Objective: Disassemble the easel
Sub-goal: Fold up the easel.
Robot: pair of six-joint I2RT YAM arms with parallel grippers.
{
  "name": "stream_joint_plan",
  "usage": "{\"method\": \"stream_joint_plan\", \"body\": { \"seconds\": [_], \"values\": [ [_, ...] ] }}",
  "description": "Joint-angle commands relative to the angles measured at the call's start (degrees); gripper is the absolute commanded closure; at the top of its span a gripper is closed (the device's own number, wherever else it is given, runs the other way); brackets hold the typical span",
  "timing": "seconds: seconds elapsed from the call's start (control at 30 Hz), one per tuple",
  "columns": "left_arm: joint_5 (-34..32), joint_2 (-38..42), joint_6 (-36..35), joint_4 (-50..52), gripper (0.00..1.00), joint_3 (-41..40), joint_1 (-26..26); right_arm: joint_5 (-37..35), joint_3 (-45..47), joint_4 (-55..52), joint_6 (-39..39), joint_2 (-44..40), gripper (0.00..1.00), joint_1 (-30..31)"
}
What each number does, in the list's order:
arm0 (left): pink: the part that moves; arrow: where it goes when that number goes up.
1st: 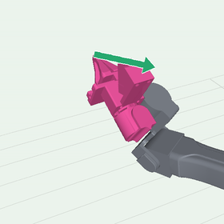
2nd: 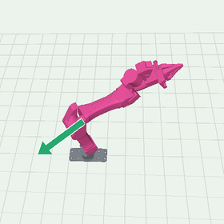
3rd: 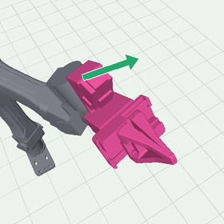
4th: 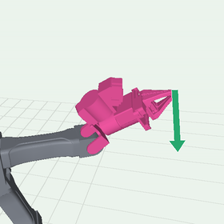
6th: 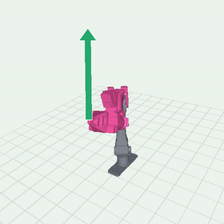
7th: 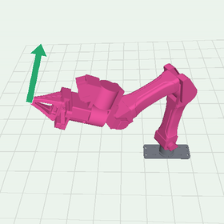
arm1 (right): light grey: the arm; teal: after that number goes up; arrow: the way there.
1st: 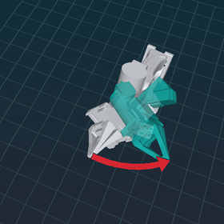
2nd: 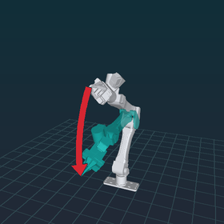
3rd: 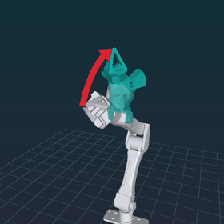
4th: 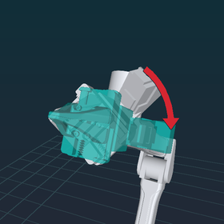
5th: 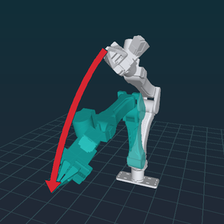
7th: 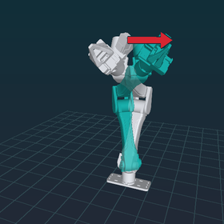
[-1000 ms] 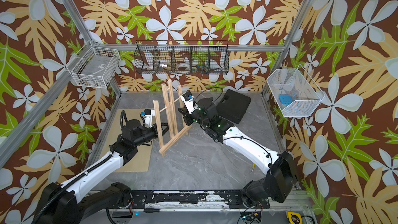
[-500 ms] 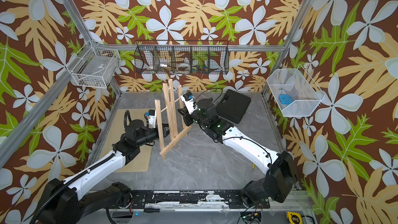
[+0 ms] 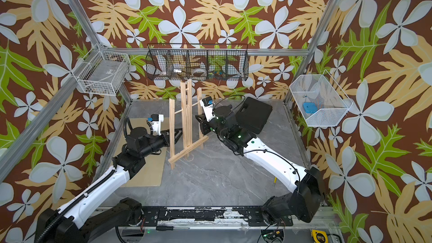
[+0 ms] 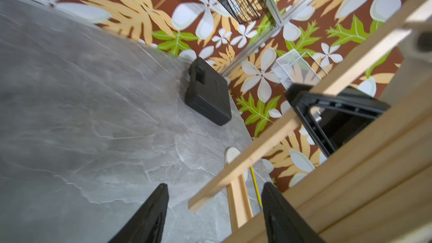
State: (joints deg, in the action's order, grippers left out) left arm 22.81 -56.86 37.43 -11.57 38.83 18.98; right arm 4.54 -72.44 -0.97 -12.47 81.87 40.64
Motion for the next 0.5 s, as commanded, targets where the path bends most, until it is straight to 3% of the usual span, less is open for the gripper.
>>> {"method": "stream_joint_plan", "body": {
  "seconds": [0.0, 0.2, 0.37, 0.47],
  "values": [
    [2.09, 3.80, -5.91, 5.02, 0.33, 0.47, -4.55, -12.01, -1.39, -3.22, -2.37, -0.30, 1.00, -1.46],
    [4.39, 12.67, -14.10, 5.18, 0.29, -1.47, -6.28, -12.17, -4.93, -10.44, -6.39, 1.38, 1.00, -4.74],
    [11.36, 13.49, -10.59, -2.37, 0.30, -5.02, -6.00, -10.16, -9.01, -14.01, -4.14, 3.81, 1.00, -4.78],
    [11.43, 11.57, -12.06, -3.76, 0.30, -4.53, -3.06, -8.44, -12.84, -18.39, -2.13, 6.26, 1.00, -4.78]
  ]
}}
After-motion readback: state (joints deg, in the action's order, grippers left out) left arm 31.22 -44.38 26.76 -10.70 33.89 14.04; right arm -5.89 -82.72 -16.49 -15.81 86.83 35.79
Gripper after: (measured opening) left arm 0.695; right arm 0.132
